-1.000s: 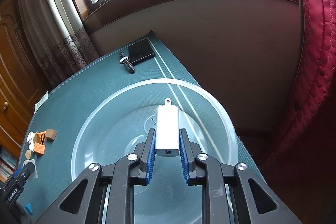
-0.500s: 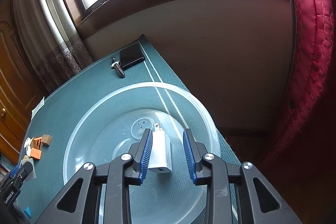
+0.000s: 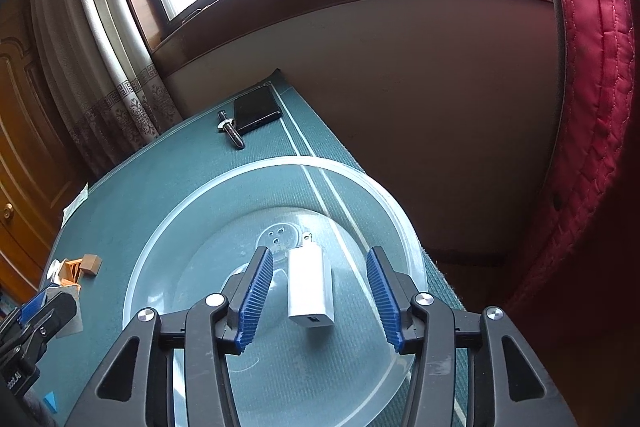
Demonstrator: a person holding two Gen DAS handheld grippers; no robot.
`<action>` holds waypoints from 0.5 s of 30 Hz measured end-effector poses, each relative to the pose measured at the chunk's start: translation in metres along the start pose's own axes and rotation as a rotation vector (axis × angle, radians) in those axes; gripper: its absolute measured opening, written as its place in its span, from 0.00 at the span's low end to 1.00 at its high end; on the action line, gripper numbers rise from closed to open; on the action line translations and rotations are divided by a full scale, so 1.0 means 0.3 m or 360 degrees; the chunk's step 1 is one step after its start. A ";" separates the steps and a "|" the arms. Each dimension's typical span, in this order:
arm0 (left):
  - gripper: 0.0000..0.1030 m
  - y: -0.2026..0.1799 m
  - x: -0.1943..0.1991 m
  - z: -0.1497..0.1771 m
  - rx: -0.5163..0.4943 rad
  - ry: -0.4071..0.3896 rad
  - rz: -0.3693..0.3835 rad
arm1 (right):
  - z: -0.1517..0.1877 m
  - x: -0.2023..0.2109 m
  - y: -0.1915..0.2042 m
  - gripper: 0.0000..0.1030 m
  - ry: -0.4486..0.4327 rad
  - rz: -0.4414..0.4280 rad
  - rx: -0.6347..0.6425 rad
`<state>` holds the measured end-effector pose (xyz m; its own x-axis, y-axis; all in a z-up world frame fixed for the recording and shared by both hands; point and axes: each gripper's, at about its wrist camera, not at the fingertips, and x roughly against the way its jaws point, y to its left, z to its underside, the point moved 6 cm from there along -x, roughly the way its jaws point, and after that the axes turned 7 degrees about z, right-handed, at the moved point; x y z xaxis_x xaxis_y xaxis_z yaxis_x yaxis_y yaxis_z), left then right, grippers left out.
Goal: Organize rigid objects
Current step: 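Open the right tool to drop the white block while the left tool drops the striped block into the basin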
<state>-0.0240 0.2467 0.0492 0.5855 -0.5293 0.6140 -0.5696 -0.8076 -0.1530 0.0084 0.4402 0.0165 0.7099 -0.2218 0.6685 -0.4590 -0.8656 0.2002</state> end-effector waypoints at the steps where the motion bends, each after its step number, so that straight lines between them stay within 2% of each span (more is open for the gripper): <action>1: 0.50 -0.009 -0.003 -0.003 -0.0006 0.0001 0.0008 | 0.000 0.001 0.001 0.50 -0.0003 0.0002 0.0003; 15: 0.51 -0.143 -0.071 -0.006 -0.0091 0.0067 0.0179 | -0.002 -0.004 -0.005 0.51 -0.0001 0.0002 -0.0007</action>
<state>-0.0129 0.2930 0.0440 0.4921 -0.6036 0.6273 -0.6629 -0.7269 -0.1793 0.0079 0.4419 0.0158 0.7095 -0.2231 0.6685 -0.4624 -0.8632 0.2027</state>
